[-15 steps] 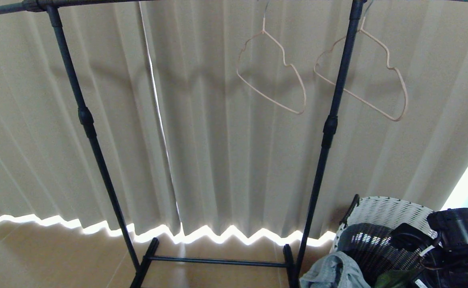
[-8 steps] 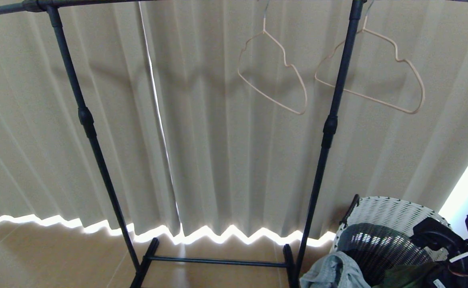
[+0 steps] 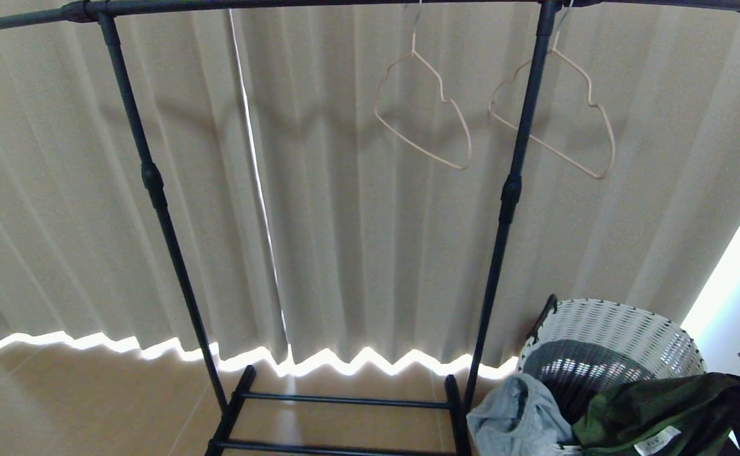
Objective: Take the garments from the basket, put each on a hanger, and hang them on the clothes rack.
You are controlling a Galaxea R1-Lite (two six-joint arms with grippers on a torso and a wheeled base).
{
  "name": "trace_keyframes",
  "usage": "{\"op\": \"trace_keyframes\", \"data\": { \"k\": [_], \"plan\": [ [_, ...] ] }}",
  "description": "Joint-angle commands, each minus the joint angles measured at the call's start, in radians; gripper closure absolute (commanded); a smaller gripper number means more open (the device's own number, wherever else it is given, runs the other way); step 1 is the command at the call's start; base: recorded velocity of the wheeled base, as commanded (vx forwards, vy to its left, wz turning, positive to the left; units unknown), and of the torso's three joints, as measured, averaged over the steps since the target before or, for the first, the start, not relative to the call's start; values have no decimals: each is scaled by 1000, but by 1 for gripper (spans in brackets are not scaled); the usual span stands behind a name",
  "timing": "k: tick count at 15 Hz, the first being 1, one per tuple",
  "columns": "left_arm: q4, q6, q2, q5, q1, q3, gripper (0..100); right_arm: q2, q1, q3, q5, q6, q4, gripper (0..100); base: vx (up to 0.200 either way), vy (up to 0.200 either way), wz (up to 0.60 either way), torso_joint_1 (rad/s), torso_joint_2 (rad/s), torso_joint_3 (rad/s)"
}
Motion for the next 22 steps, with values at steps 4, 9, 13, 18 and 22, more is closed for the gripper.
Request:
{"op": "trace_keyframes", "data": {
  "k": [4, 9, 13, 18, 22],
  "plan": [
    [0, 0, 0, 0, 0, 0, 0, -100, 1, 8, 12, 45, 0, 100, -200, 0, 0, 2, 1, 2],
    [0, 0, 0, 0, 0, 0, 0, -103, 1, 10, 12, 47, 1, 100, -160, 0, 0, 3, 3, 0],
    [0, 3, 0, 0, 0, 0, 0, -103, 1, 13, 12, 47, 3, 100, 0, 0, 0, 0, 0, 0],
    [0, 2, 0, 0, 0, 0, 0, -103, 2, 21, 12, 45, 4, 100, 0, 40, 0, 0, 0, 0],
    [0, 3, 0, 0, 0, 0, 0, -103, 2, 33, 14, 47, 4, 100, 0, 150, 0, 2, 1, 3]
  ]
}}
